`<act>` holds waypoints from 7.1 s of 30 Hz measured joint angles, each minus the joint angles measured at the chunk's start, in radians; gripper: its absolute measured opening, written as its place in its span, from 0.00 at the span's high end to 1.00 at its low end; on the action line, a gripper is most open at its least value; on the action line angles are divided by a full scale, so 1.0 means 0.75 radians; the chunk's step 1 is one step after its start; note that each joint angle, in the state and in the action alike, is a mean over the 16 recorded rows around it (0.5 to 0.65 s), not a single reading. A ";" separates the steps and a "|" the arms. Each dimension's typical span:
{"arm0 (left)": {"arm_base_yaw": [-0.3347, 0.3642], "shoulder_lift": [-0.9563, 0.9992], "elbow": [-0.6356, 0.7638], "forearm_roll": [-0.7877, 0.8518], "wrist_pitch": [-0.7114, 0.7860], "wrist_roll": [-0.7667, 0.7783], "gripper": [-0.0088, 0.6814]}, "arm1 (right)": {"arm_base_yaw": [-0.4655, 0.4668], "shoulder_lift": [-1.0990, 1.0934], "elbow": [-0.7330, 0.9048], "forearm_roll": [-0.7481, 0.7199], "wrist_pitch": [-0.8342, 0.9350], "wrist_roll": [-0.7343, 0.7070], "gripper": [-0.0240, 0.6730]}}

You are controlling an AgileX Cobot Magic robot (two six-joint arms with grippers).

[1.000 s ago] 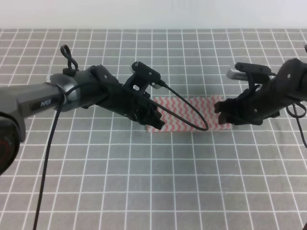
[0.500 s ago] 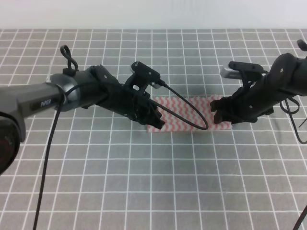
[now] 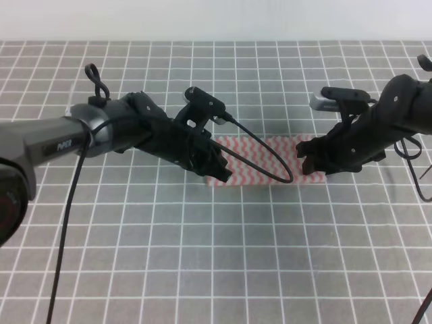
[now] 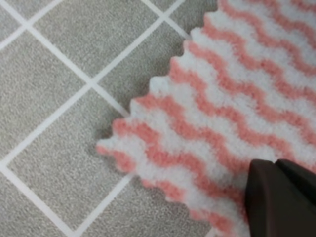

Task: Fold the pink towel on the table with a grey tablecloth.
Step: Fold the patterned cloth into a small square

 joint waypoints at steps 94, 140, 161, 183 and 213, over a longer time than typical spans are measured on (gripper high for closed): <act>0.106 -0.343 -0.030 -0.018 0.060 -0.012 0.99 | 0.251 0.163 -0.335 0.604 0.166 -0.551 0.80; 0.109 -0.318 -0.029 -0.065 0.160 0.022 0.99 | 0.150 0.208 -0.486 0.479 0.454 -0.595 0.99; 0.079 -0.043 -0.027 -0.203 0.361 0.137 0.99 | 0.130 0.279 -0.494 0.367 0.444 -0.529 0.99; 0.090 -0.557 0.010 -0.023 0.145 0.031 0.99 | 0.095 -0.185 -0.428 0.360 0.200 -0.516 0.99; 0.095 -2.078 1.126 0.165 -0.275 -0.538 0.99 | 0.089 -1.503 0.813 0.500 -0.594 -0.522 0.99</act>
